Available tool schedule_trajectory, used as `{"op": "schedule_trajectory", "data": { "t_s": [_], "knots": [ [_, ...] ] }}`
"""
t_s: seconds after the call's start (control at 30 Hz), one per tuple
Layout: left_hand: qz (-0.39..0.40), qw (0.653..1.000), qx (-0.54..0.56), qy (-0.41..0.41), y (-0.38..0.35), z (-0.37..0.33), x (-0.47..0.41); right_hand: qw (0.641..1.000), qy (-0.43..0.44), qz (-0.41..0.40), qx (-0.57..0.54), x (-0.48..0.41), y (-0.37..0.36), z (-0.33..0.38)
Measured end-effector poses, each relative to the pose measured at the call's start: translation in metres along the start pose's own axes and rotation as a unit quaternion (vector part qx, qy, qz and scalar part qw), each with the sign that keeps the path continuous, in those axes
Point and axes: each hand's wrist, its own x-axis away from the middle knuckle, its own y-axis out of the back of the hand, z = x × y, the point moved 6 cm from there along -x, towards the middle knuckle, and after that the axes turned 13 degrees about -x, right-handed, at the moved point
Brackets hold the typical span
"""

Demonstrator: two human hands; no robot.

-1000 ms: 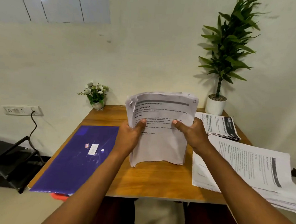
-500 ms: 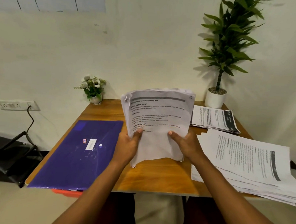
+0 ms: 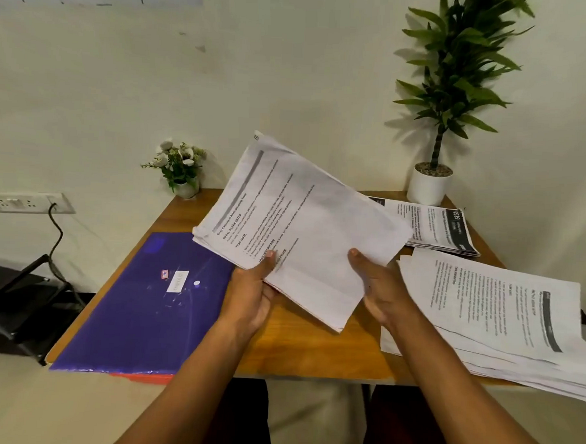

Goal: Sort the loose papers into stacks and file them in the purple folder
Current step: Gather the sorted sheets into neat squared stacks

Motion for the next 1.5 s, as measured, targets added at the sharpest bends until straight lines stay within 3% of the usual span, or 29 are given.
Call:
{"op": "schedule_trajectory", "data": {
  "t_s": [0.1,0.23,0.37,0.67,0.87,1.07,1.23,1.37,1.5],
  "knots": [
    [-0.040,0.997,-0.067,0.002,0.041,-0.029,-0.015,0.996,0.037,0.002,0.081,0.001,0.015,0.027],
    [0.027,0.961,-0.275,0.011,0.064,-0.061,-0.030,0.984,0.070,0.006,0.165,-0.002,0.025,0.048],
    [0.062,0.926,-0.371,0.004,0.048,-0.071,-0.029,0.968,0.076,0.025,0.240,-0.005,0.017,0.044],
    [-0.015,0.943,-0.320,-0.085,0.040,-0.067,-0.006,0.946,0.129,0.016,0.299,0.005,0.006,0.049],
    [-0.008,0.954,-0.298,-0.030,0.057,-0.023,0.015,0.948,0.037,0.034,0.315,0.020,0.020,0.017],
    [-0.006,0.944,-0.323,-0.063,0.058,-0.033,0.011,0.952,0.052,0.038,0.300,0.014,0.021,0.021],
    [-0.002,0.959,-0.280,-0.035,0.063,-0.017,0.014,0.948,0.018,0.029,0.318,0.013,0.029,0.004],
    [-0.016,0.958,-0.279,-0.071,0.057,-0.027,0.014,0.941,0.031,0.028,0.337,0.008,0.025,0.012],
    [0.024,0.969,-0.244,-0.028,0.065,-0.018,0.011,0.934,0.026,0.023,0.357,0.007,0.032,0.009]
  ]
}}
